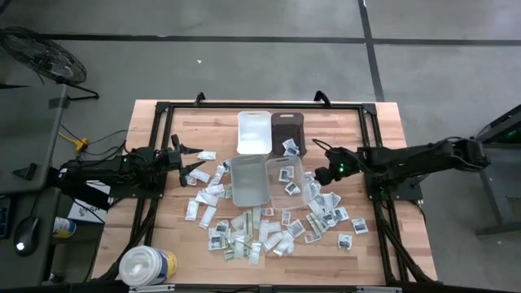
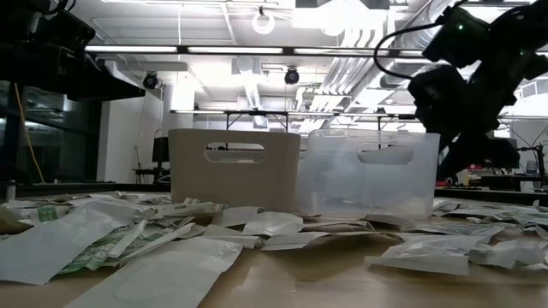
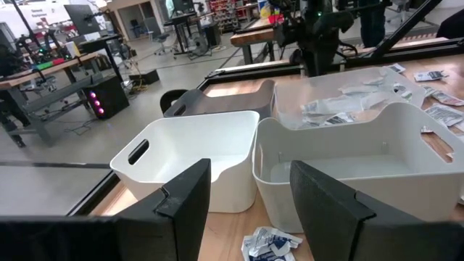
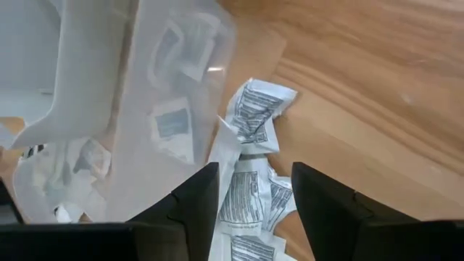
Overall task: Pick & Place First Aid Supplies
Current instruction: Put the gray towelette pack into the transparent bin
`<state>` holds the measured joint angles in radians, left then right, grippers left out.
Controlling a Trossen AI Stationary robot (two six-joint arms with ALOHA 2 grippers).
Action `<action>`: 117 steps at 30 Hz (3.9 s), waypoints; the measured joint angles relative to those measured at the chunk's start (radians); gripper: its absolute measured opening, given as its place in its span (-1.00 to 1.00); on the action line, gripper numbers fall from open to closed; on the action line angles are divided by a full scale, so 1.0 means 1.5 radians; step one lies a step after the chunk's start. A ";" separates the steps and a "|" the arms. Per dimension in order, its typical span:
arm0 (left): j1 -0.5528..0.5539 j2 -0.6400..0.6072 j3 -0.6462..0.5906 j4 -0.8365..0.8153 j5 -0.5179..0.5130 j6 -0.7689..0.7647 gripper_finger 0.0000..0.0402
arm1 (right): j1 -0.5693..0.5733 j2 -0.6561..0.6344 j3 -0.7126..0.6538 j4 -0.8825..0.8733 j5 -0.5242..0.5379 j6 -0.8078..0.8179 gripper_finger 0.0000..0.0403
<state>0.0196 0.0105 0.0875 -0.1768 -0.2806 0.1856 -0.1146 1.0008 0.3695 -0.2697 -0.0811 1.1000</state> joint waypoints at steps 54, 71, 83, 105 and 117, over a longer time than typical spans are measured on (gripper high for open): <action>0.000 0.000 0.000 0.000 0.000 0.000 -0.06 | -0.023 0.132 -0.003 0.118 0.030 -0.076 -1.00; 0.000 0.000 0.000 0.000 0.000 0.000 -0.06 | 0.133 -0.078 0.020 -0.032 0.304 -0.216 -1.00; 0.000 0.000 0.000 0.000 0.000 0.000 -0.06 | 0.265 -0.011 0.154 -0.042 0.597 -1.006 -1.00; 0.000 0.000 0.000 0.000 0.000 0.000 -0.06 | 0.379 0.118 0.175 0.257 0.675 -1.720 -1.00; 0.000 0.000 0.000 0.000 0.000 0.000 -0.06 | 0.372 0.210 0.175 0.250 0.570 -1.611 -1.00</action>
<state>0.0196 0.0105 0.0873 -0.1768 -0.2806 0.1856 0.4431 1.3156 0.6327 0.1056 0.7740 -1.3168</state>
